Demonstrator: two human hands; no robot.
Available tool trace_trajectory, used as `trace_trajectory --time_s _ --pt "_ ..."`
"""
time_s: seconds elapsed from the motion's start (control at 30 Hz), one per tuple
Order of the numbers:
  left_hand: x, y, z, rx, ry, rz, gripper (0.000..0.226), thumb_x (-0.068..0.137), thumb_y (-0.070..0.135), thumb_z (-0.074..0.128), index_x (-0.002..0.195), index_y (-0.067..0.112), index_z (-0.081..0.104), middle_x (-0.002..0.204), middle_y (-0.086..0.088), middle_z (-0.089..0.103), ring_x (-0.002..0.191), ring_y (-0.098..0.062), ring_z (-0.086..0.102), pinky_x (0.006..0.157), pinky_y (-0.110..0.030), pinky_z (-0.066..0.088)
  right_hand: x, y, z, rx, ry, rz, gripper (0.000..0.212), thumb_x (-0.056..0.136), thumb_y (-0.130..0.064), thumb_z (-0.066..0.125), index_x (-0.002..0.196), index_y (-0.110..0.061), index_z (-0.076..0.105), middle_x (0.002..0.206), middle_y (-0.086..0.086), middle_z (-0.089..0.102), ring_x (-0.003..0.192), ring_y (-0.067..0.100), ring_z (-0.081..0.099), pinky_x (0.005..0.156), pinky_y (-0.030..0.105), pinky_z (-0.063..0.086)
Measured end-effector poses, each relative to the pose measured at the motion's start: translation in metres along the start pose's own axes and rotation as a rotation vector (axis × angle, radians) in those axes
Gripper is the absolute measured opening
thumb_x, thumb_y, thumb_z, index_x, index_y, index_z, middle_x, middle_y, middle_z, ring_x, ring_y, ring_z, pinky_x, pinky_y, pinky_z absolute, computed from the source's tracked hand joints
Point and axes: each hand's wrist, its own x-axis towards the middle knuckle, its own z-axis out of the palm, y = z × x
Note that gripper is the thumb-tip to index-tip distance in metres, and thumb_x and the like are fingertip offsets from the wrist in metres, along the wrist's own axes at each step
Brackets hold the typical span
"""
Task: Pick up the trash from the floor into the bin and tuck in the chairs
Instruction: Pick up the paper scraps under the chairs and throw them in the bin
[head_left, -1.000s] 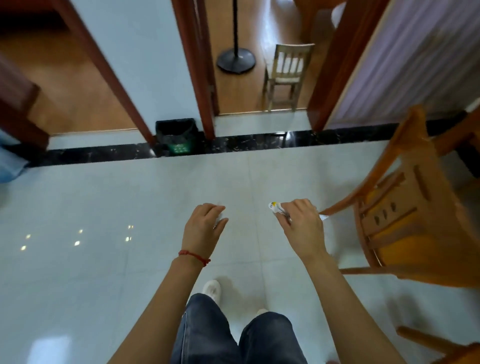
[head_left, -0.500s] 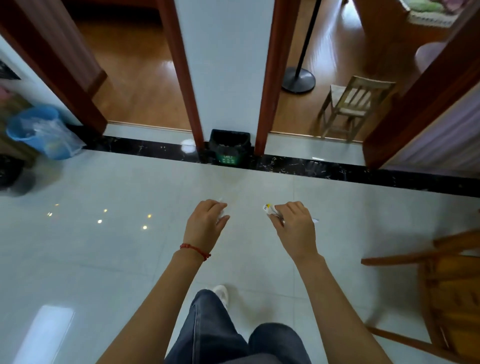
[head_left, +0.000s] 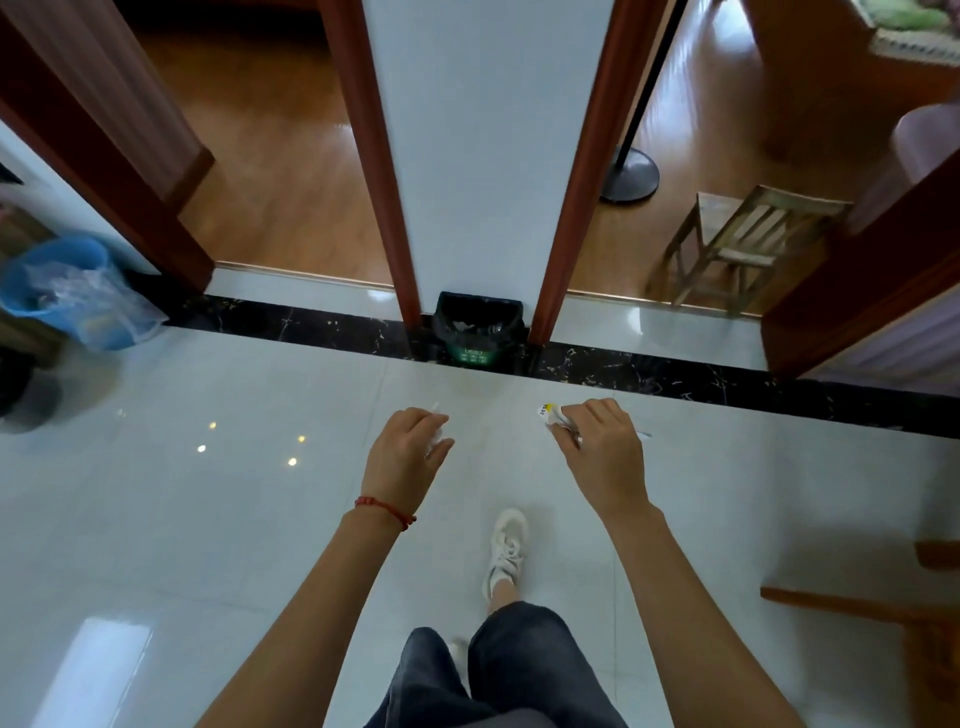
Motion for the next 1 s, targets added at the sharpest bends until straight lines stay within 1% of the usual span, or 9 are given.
trace_trajectory --time_s 0.07,0.2,0.3,0.5,0.7,0.83,0.9,1.0 --pt "0.029 -0.007 0.006 0.007 0.000 0.001 0.031 0.059 -0.006 0.081 0.086 -0.005 0.068 0.076 -0.018 0.066 0.066 -0.033 0.062 0.062 -0.033 0.053 0.028 0.010 0.011 0.007 -0.007 0.007 0.016 0.068 -0.006 0.079 0.072 -0.003 0.063 0.063 0.009 0.060 0.060 0.028 0.054 0.057 0.030 0.046" --pt "0.102 -0.025 0.018 0.020 0.011 -0.027 0.031 0.059 -0.005 0.081 0.087 -0.005 0.068 0.076 -0.018 0.066 0.066 -0.033 0.062 0.063 -0.035 0.053 0.104 0.034 0.035 0.021 -0.041 0.015 0.016 0.068 -0.006 0.079 0.074 -0.002 0.065 0.065 0.010 0.062 0.063 0.027 0.055 0.058 0.030 0.048" --pt "0.147 -0.040 0.019 0.029 0.025 -0.038 0.031 0.060 -0.005 0.081 0.088 -0.005 0.068 0.077 -0.018 0.065 0.067 -0.033 0.062 0.062 -0.035 0.053 0.150 0.047 0.051 0.015 -0.055 -0.030 0.016 0.068 -0.006 0.079 0.075 -0.002 0.064 0.065 0.010 0.061 0.063 0.028 0.055 0.058 0.031 0.047" --pt "0.220 -0.074 0.023 0.036 0.009 -0.037 0.030 0.059 -0.006 0.081 0.086 -0.006 0.068 0.076 -0.018 0.066 0.065 -0.034 0.062 0.061 -0.035 0.053 0.214 0.063 0.088 0.007 -0.116 -0.012 0.016 0.069 -0.006 0.078 0.076 -0.002 0.064 0.067 0.009 0.060 0.065 0.029 0.055 0.060 0.033 0.047" --pt "0.302 -0.131 0.041 -0.018 -0.080 -0.003 0.030 0.057 -0.006 0.082 0.084 -0.006 0.068 0.075 -0.018 0.065 0.064 -0.032 0.062 0.057 -0.035 0.055 0.274 0.071 0.148 -0.018 -0.134 0.105 0.018 0.067 -0.005 0.079 0.074 -0.003 0.063 0.065 0.008 0.058 0.065 0.027 0.052 0.058 0.031 0.044" --pt "0.353 -0.173 0.053 -0.025 -0.144 0.017 0.030 0.058 -0.004 0.082 0.084 -0.004 0.068 0.075 -0.017 0.065 0.065 -0.030 0.062 0.057 -0.032 0.054 0.313 0.069 0.193 0.021 -0.128 0.206 0.016 0.071 -0.006 0.077 0.074 -0.003 0.062 0.065 0.007 0.057 0.070 0.016 0.041 0.057 0.027 0.038" --pt "0.375 -0.194 0.063 -0.019 -0.166 0.028 0.030 0.058 -0.003 0.082 0.084 -0.003 0.069 0.076 -0.016 0.065 0.065 -0.029 0.062 0.059 -0.031 0.054 0.328 0.072 0.214 0.026 -0.135 0.246 0.014 0.072 -0.008 0.076 0.074 -0.003 0.062 0.066 0.007 0.058 0.069 0.017 0.045 0.057 0.025 0.036" --pt "0.400 -0.224 0.085 -0.025 -0.211 0.032 0.031 0.057 -0.003 0.083 0.085 -0.002 0.069 0.077 -0.015 0.065 0.066 -0.028 0.062 0.060 -0.030 0.053 0.343 0.083 0.246 0.035 -0.154 0.263 0.013 0.077 -0.013 0.072 0.075 -0.004 0.062 0.066 0.006 0.059 0.066 0.023 0.051 0.056 0.028 0.041"
